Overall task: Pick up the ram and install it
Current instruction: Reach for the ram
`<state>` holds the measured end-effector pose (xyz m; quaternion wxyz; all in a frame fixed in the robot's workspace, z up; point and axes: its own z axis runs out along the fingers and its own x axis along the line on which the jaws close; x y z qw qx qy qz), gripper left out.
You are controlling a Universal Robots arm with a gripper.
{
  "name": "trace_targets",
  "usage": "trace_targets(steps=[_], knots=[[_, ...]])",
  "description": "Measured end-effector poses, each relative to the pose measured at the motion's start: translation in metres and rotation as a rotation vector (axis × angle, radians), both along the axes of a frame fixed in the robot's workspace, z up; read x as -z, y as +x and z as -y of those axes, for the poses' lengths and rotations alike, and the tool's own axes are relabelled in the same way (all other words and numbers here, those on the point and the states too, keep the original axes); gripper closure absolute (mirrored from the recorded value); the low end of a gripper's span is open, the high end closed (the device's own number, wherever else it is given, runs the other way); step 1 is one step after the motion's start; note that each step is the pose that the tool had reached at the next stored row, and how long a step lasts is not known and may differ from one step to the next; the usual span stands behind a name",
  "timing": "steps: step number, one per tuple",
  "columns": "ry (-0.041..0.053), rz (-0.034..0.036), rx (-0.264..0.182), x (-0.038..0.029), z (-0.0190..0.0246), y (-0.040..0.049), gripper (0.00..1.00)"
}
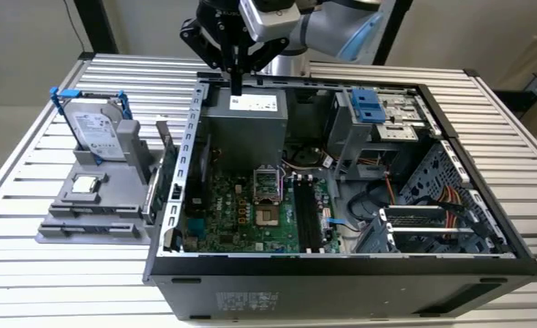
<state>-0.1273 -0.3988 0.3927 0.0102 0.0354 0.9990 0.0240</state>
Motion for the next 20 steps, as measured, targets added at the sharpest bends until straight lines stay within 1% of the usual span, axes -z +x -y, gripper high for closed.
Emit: trace_targets(steps=[6,20], knots=[[0.0000,0.0000,0.000,0.0000,0.0000,-0.0074,1.00],[0.0001,0.0001,0.000,0.0001,0.0000,-0.0184,1.00]])
